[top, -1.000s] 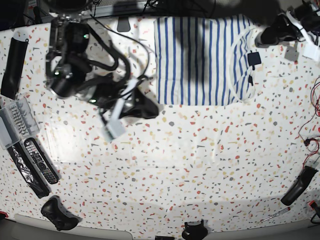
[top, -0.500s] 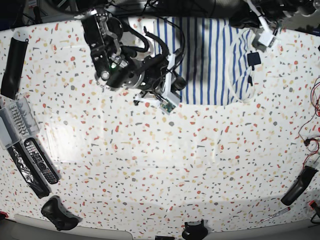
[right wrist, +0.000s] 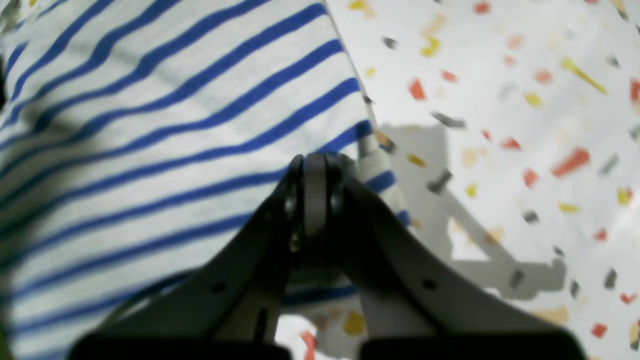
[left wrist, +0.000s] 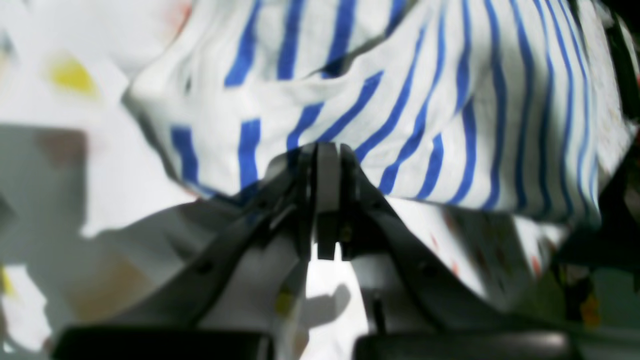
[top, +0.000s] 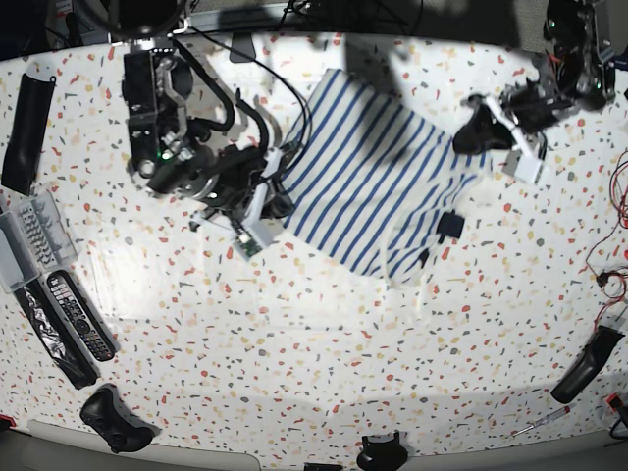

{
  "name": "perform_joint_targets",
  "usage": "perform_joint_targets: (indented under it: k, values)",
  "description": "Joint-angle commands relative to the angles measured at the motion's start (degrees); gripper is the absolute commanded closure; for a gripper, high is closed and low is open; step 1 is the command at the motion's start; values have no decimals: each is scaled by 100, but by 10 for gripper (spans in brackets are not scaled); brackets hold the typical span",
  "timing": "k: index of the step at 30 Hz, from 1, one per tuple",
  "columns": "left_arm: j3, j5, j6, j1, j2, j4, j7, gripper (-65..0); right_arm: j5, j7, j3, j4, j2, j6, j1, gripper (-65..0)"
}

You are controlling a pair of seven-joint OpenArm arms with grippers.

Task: Layout the t-shirt on the table in an organized manner, then fold the t-shirt properly
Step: 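Grasp the folded shirt with both grippers and flip it over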

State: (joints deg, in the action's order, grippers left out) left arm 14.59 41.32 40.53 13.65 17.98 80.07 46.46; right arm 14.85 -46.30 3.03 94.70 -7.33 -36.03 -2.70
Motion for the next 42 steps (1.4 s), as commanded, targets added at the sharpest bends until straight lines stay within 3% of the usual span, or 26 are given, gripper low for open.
perform_joint_targets:
  k: [1, 10, 15, 18, 23, 27, 33, 37, 42]
  values:
    - [24, -83, -53, -144, 39, -13, -2, 0, 133, 127, -116, 190, -31, 0, 92, 0]
    - [22, -83, -53, -1049, -127, -494, -2, 0, 192, 221, -916, 260, -28, 0, 332, 0]
    - [-22, -83, -53, -1196, -129, -549, -17, 0, 186, -31, -640, -267, -24, -13, 308, 0]
    - [-120, -85, -53, -1209, -129, -549, -269, 0, 188, -44, -387, -201, 7, -299, 66, 0]
    - [-439, -229, -53, -1213, -129, -549, -527, 0, 186, -81, 26, -166, 17, -295, -407, 0]
    - [-542, -750, -53, -1211, -127, -549, -1047, 0, 188, -63, 238, 197, 17, -297, -800, 0]
    - [-542, -743, -53, -1263, -114, -549, -1818, 0, 186, 94, 802, 988, 17, -297, -1202, 0]
    - [-542, -723, -53, -1384, -79, -540, -1733, 0, 164, 87, 984, 1110, 15, -160, -1207, 0]
    - [-520, -715, -53, -1261, 103, -225, -1436, 0, 168, -11, 520, 1158, 4, -142, -1213, 0]
